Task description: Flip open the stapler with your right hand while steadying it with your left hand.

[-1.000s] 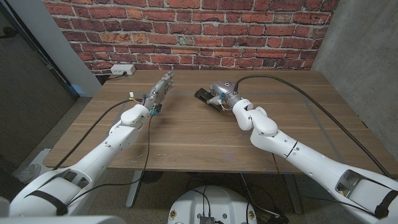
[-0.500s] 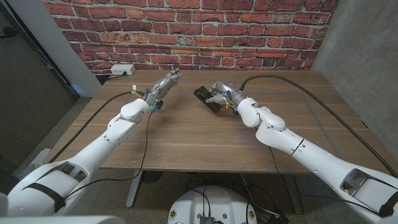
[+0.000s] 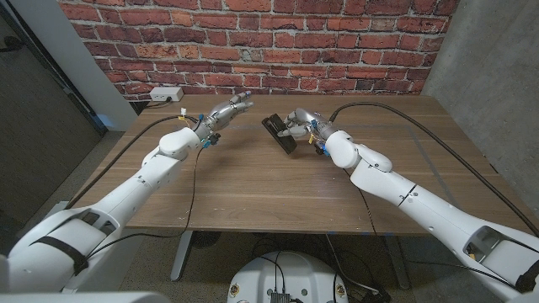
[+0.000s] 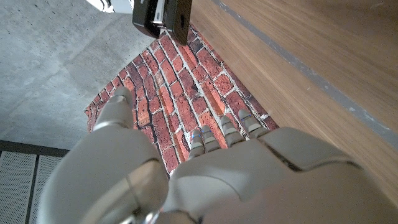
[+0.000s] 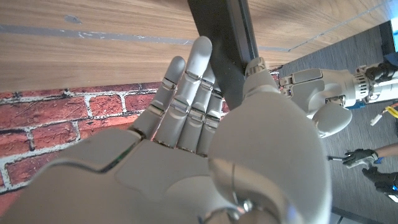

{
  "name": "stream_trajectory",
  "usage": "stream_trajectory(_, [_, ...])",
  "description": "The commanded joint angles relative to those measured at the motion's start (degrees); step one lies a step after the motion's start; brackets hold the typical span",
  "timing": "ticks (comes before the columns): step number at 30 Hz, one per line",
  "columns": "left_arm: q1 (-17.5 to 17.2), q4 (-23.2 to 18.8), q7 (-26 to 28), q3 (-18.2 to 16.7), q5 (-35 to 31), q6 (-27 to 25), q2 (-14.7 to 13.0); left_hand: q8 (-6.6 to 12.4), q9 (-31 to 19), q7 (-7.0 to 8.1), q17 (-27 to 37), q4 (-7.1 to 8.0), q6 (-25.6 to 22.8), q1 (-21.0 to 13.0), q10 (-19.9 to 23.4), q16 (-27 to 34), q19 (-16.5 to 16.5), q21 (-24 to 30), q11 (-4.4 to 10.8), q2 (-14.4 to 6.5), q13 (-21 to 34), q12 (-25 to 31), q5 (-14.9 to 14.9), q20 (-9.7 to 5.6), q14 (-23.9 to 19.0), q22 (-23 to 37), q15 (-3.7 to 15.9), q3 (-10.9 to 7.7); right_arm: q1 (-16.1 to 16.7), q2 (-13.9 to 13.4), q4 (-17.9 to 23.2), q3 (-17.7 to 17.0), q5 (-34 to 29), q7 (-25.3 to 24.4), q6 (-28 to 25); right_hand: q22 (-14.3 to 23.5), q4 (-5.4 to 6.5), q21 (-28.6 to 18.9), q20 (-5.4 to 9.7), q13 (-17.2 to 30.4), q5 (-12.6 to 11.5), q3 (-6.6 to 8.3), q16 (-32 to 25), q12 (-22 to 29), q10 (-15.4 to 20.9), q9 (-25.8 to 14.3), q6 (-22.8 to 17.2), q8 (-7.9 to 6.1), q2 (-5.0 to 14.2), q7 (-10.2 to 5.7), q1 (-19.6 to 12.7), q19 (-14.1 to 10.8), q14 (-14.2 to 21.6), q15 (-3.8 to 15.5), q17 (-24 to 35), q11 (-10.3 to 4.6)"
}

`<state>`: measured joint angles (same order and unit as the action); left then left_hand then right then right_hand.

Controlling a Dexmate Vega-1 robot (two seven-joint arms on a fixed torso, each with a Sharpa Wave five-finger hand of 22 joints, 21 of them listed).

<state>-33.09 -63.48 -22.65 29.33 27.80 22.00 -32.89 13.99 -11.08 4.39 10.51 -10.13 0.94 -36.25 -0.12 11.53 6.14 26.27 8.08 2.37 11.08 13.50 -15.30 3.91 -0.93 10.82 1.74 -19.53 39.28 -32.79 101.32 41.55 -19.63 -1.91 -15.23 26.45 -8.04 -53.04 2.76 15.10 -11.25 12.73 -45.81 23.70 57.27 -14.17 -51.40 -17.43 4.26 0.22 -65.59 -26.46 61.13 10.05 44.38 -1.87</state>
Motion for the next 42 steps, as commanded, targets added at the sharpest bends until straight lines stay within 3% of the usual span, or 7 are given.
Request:
stream_trajectory(1, [3.61,5.69,-10.16,0.99,2.09,2.92,0.97,0.81,-0.28,0.68,0.08,-0.11,-1.70,-3.00,0.73,-0.01,-0.61,-0.08,0.05,0.00,0.29,-0.17,0.01,-0.73,-0.41,0.10,3.26,-0.93,-0.10,-0.02,-1.75,-2.16,9.81,-0.55,4.37,0.23,-0.10,-0.68,4.01,15.65,-0.31,-0.24,-0.17,9.64,7.31,-2.19,-6.29,-0.32,4.20,-5.20,-4.78,0.38,0.41,3.29,0.23,-5.15])
stream_trajectory(10, [4.95,7.82,-12.99,1.11,2.41,4.11,1.60,2.58,-0.77,2.87,0.01,-0.13,-7.08,-10.64,3.41,0.21,-1.96,-0.28,1.24,-0.39,0.44,0.25,2.27,-2.38,-1.78,0.19,5.27,-2.61,0.29,0.73,-5.23,-4.37,18.40,-0.12,10.74,0.34,-0.12,-1.63,4.02,15.73,-0.31,-0.37,-0.30,9.48,7.37,-2.36,-6.32,-0.21,4.16,-5.13,-4.99,0.71,0.52,3.29,0.71,-5.04])
stream_trajectory(17, [5.03,6.82,-12.72,1.26,1.83,3.88,1.33,4.78,-1.72,3.65,0.81,1.12,-11.28,-14.42,9.85,1.84,-3.73,-0.01,2.85,-0.81,1.39,2.05,4.53,-2.47,-6.25,0.44,6.61,-3.55,0.55,1.20,-7.18,-5.15,22.69,0.15,15.12,0.40,-0.10,-2.48,4.08,15.85,-0.30,-0.48,-0.27,9.33,7.32,-2.47,-6.35,-0.08,4.17,-5.10,-5.13,1.06,0.45,3.29,1.01,-5.08])
stream_trajectory(25, [4.41,3.97,-10.92,1.70,0.60,2.46,0.67,5.23,-1.80,2.58,2.84,2.83,-11.80,-12.59,11.70,4.09,-3.47,-0.33,2.34,-0.16,2.30,2.42,4.86,0.27,-9.90,0.60,5.50,-2.38,0.37,0.60,-6.99,-4.38,22.39,0.13,17.62,0.44,-0.07,-3.40,4.12,16.00,-0.28,-0.62,-0.30,9.21,7.34,-2.59,-6.45,0.05,4.14,-4.96,-5.23,1.37,0.29,3.28,1.49,-4.99])
stream_trajectory(34, [2.87,0.13,-8.60,1.84,-0.02,1.34,0.21,6.69,-1.56,0.33,4.60,4.25,-15.96,-9.12,15.54,5.77,-3.61,-0.53,0.75,2.29,3.01,3.72,4.12,0.19,-12.30,0.73,5.18,0.21,0.76,0.30,-5.76,-3.86,18.11,-3.52,18.10,0.43,0.03,-4.30,4.32,16.09,-0.25,-0.79,-0.18,9.06,7.42,-2.58,-6.58,0.24,4.16,-5.05,-5.23,1.81,0.10,3.28,1.79,-4.87])
stream_trajectory(38, [2.26,-0.90,-7.55,1.74,-0.10,1.53,0.37,8.20,-1.40,0.49,5.33,4.39,-20.08,-8.87,18.91,6.82,-4.22,-0.40,1.16,2.51,3.34,4.77,3.38,-0.26,-14.34,0.82,6.08,0.67,1.00,0.48,-5.34,-3.69,16.26,-5.20,17.94,0.41,0.05,-4.69,4.37,16.09,-0.25,-0.86,-0.17,8.99,7.49,-2.60,-6.67,0.29,4.15,-5.06,-5.25,1.87,0.11,3.29,1.92,-4.78])
stream_trajectory(42, [1.75,-1.65,-6.62,1.64,-0.16,1.75,0.55,8.61,-1.24,2.50,5.74,4.34,-21.36,-9.15,22.22,7.49,-4.84,-0.21,1.15,2.32,3.57,5.85,3.08,-0.93,-15.80,0.87,6.85,0.67,1.06,0.33,-4.67,-3.44,14.66,-5.89,17.47,0.36,0.05,-5.19,4.37,16.22,-0.24,-0.94,-0.24,8.97,7.56,-2.62,-6.74,0.38,4.10,-5.08,-5.29,2.06,0.19,3.28,2.21,-4.78])
